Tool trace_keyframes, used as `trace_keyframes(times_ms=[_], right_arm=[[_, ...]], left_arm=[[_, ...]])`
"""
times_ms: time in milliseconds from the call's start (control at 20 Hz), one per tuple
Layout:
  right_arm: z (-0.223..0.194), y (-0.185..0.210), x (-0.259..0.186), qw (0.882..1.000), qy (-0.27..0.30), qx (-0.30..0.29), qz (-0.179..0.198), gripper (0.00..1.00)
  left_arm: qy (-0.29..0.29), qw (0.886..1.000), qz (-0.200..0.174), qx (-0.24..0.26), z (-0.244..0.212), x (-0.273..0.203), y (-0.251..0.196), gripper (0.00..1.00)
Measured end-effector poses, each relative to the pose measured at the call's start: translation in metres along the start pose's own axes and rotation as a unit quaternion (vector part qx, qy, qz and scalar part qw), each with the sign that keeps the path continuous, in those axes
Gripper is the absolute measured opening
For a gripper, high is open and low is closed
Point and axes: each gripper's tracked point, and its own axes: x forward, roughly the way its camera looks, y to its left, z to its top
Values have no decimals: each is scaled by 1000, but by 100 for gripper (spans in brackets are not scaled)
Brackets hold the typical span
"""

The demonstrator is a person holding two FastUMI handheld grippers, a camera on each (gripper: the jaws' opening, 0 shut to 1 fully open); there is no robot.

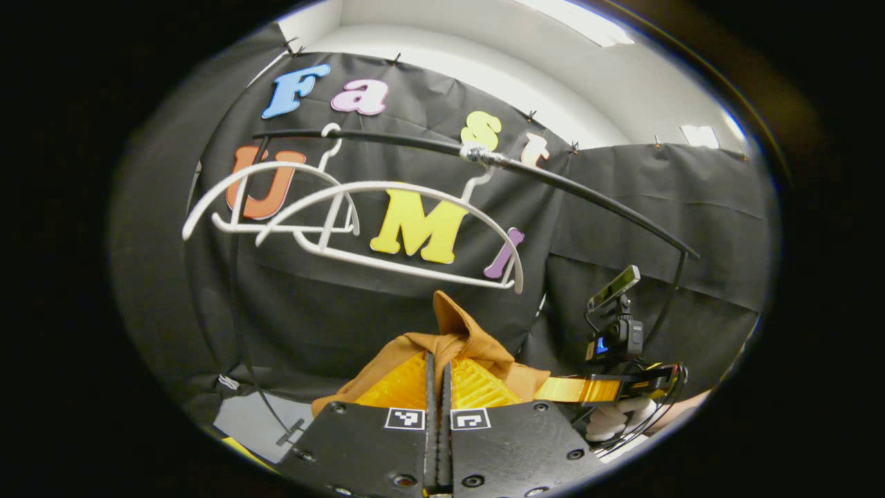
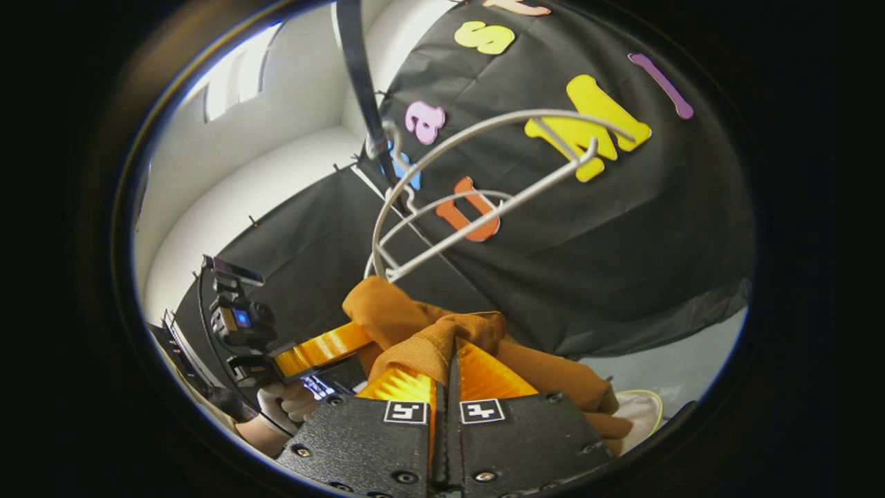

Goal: Grasp the clothes on the hanger with both hands and then place them into the laundry hamper below.

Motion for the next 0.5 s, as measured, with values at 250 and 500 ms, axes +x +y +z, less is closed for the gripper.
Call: trace_keyframes(times_ms=[250,500], right_arm=[[-79,-55,7,994,53,-5,-99,5],[-153,-116,16,974,130,-8,-183,6]], left_arm=[[64,996,30,-58,-100,7,31,5],[134,983,64,-109,-185,19,63,0]])
